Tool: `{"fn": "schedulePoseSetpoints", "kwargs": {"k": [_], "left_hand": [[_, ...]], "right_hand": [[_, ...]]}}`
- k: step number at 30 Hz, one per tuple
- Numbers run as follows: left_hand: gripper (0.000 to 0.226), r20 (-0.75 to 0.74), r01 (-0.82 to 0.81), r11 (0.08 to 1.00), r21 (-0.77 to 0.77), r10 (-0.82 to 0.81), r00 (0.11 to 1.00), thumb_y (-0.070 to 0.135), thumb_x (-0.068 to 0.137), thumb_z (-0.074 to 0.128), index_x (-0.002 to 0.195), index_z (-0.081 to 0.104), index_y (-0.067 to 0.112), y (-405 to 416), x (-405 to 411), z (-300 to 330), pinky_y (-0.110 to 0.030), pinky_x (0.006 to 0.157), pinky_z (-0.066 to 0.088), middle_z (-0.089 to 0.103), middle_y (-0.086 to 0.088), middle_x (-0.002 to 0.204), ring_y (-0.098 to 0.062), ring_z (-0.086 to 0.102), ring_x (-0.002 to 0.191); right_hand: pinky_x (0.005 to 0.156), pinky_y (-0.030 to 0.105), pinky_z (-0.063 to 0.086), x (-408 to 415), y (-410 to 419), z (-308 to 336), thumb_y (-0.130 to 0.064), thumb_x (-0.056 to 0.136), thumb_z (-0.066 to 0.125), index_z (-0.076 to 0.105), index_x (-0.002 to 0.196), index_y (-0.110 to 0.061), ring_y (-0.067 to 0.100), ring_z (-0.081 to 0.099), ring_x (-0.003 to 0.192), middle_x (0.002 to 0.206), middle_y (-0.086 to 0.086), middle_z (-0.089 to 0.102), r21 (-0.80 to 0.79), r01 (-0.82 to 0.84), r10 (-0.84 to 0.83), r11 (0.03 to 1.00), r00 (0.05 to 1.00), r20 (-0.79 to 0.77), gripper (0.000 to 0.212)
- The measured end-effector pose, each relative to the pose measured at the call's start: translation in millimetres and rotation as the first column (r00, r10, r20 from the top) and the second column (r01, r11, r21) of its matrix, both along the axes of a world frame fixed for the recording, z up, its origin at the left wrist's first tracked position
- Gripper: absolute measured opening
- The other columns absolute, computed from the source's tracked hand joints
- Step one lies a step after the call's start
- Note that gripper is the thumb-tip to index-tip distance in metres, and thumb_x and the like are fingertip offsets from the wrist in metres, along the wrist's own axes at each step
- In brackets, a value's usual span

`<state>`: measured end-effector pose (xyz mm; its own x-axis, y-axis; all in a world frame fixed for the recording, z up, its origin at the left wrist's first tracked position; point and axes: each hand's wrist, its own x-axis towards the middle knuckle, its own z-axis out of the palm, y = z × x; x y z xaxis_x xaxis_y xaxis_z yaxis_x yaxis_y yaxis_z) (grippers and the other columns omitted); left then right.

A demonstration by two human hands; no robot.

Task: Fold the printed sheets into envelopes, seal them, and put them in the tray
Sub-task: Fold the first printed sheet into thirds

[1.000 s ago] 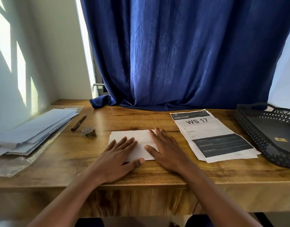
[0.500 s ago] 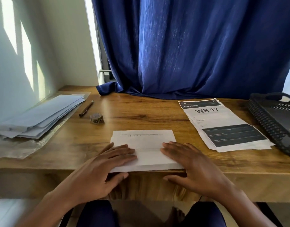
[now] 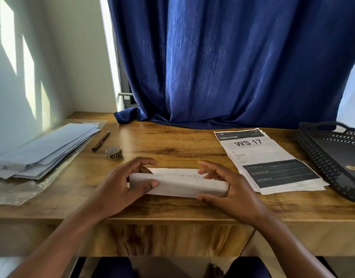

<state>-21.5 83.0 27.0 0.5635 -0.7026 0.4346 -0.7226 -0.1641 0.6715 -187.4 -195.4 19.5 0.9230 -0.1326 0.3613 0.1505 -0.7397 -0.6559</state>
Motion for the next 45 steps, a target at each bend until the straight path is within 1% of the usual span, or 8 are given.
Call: {"fn": "schedulePoseSetpoints", "kwargs": {"k": [9, 15, 24, 28, 32, 38, 42, 45], "left_hand": [[0.021, -0.060, 0.024, 0.998, -0.050, -0.027, 0.998, 0.043, 0.078, 0.078, 0.089, 0.079, 0.025, -0.9, 7.9, -1.3, -0.018, 0.077, 0.056, 0.078, 0.014, 0.094, -0.007, 0.073, 0.091], [0.022, -0.092, 0.012, 1.000, 0.008, -0.012, 0.996, 0.050, 0.087, 0.067, 0.092, 0.081, 0.032, -0.3, 7.7, -3.6, -0.012, 0.076, 0.052, 0.077, 0.020, 0.095, -0.004, 0.072, 0.093], [0.016, -0.049, -0.196, 0.981, 0.004, 0.196, 0.979, 0.055, 0.090, 0.066, 0.098, 0.068, 0.041, -23.6, 31.4, 0.2, -0.035, 0.072, 0.059, 0.068, 0.027, 0.100, -0.003, 0.066, 0.090], [0.016, 0.017, -0.265, 0.964, -0.013, 0.265, 0.964, 0.043, 0.092, 0.071, 0.105, 0.065, 0.038, -32.5, 40.5, -5.0, -0.027, 0.076, 0.049, 0.067, 0.023, 0.102, 0.003, 0.061, 0.097], [0.040, 0.129, -0.314, 0.949, 0.041, 0.307, 0.943, 0.043, 0.091, 0.074, 0.127, 0.060, 0.034, -36.5, 36.9, -14.3, -0.026, 0.086, 0.048, 0.056, 0.013, 0.128, -0.006, 0.056, 0.108], [0.055, 0.220, -0.383, 0.891, 0.242, 0.334, 0.916, 0.051, 0.090, 0.072, 0.139, 0.051, 0.039, -38.5, 35.5, -20.0, -0.039, 0.105, 0.044, 0.050, 0.008, 0.140, -0.019, 0.048, 0.128], [0.046, 0.264, -0.368, 0.893, 0.258, 0.301, 0.916, 0.050, 0.097, 0.061, 0.141, 0.051, 0.037, -37.5, 28.5, -15.9, -0.040, 0.113, 0.038, 0.047, 0.012, 0.147, -0.017, 0.046, 0.135], [0.060, 0.369, -0.355, 0.877, 0.324, 0.228, 0.901, 0.059, 0.101, 0.035, 0.156, 0.036, 0.035, -42.9, 11.2, -13.5, -0.045, 0.128, 0.017, 0.027, 0.013, 0.167, -0.015, 0.018, 0.157]], "right_hand": [[0.077, 0.018, 0.058, 15.1, -3.0, 10.3, -0.056, 0.070, 0.085, 0.066, 0.121, -0.051, 0.005, 0.070, 0.100, 0.109, -0.018, 0.073, 0.279, -0.001, -0.007, 0.960, 1.000, 0.027, 0.055], [0.074, 0.018, 0.057, 17.1, -5.6, 6.7, -0.062, 0.077, 0.076, 0.077, 0.098, -0.042, 0.002, 0.068, 0.101, 0.105, -0.019, 0.075, 0.283, 0.035, -0.041, 0.958, 0.999, 0.017, 0.029], [0.070, 0.020, 0.060, 33.8, -8.7, 4.0, -0.061, 0.078, 0.075, 0.065, 0.122, -0.049, 0.000, 0.068, 0.099, 0.111, -0.024, 0.070, 0.372, 0.109, -0.126, 0.922, 0.992, 0.021, 0.046], [0.073, 0.016, 0.051, 48.2, -17.2, -1.9, -0.052, 0.084, 0.077, 0.059, 0.129, -0.047, -0.005, 0.061, 0.096, 0.112, -0.023, 0.065, 0.207, 0.274, -0.284, 0.939, 0.959, 0.018, 0.049], [0.079, 0.015, 0.044, 52.7, -20.6, -11.4, -0.053, 0.084, 0.076, 0.057, 0.131, -0.047, -0.004, 0.055, 0.100, 0.119, -0.023, 0.058, 0.056, 0.329, -0.329, 0.943, 0.944, 0.006, 0.051], [0.105, 0.040, 0.048, 52.0, -18.0, -14.3, -0.054, 0.085, 0.072, 0.055, 0.136, -0.042, 0.009, 0.052, 0.121, 0.138, -0.015, 0.051, -0.101, 0.320, -0.328, 0.942, 0.942, -0.077, 0.055], [0.109, 0.040, 0.045, 48.6, -13.1, -7.0, -0.053, 0.089, 0.069, 0.054, 0.138, -0.041, 0.011, 0.050, 0.127, 0.143, -0.013, 0.049, -0.143, 0.308, -0.324, 0.941, 0.940, -0.106, 0.052], [0.114, 0.037, 0.038, 45.9, -3.3, -1.3, -0.052, 0.097, 0.056, 0.050, 0.144, -0.038, 0.012, 0.043, 0.137, 0.151, -0.011, 0.045, -0.266, 0.318, -0.351, 0.910, 0.932, -0.086, 0.049]]}}
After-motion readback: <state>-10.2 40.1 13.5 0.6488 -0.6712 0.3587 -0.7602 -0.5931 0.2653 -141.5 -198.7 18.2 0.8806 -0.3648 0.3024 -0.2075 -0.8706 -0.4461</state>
